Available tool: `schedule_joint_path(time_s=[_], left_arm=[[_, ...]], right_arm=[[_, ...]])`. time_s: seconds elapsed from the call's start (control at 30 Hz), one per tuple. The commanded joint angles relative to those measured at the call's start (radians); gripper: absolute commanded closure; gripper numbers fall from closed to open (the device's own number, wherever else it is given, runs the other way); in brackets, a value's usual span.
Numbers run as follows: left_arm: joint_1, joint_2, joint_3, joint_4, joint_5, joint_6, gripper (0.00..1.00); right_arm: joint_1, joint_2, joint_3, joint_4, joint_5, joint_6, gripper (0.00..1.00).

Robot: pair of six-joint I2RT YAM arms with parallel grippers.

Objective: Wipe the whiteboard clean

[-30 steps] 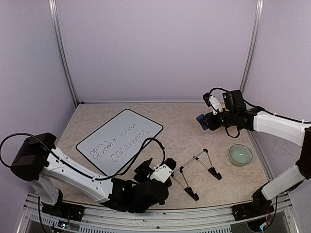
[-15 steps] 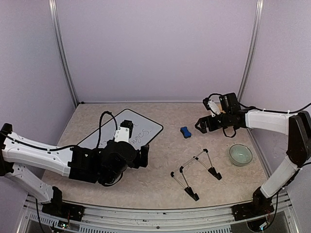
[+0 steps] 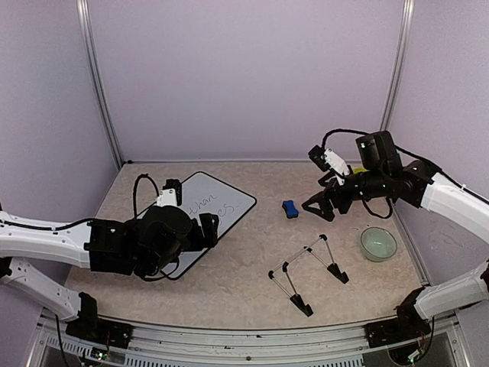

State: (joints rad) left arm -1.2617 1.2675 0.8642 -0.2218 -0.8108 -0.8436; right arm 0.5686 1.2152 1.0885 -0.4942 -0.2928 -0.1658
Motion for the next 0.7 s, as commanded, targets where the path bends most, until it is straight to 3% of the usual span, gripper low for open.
schedule_joint_path(time_s=[0.0,0.17,0.43,0.67], left_arm=[[0.056,-0.093,-0.047,-0.059,0.026,-0.095,0.01],[0.082,-0.156,-0.090,-0.057,0.038,-0.119,0.01],[0.125,-0.216,-0.118,-0.143,0.027,-0.176,0.01],[0.264,-0.262,-0.170,-0.140,0.119,-0.198,0.01]], right_arm=[[0.155,0.049,0.015,-0.238,0.178,-0.136,0.00],[0.281,0.136,-0.003,-0.303,0.314,-0.168,0.00],[0.316,0.182,-0.010,-0.235,0.367,-0.245,0.00],[0.340,0.285,-0.004,-0.109,0.366,-0.293,0.00]])
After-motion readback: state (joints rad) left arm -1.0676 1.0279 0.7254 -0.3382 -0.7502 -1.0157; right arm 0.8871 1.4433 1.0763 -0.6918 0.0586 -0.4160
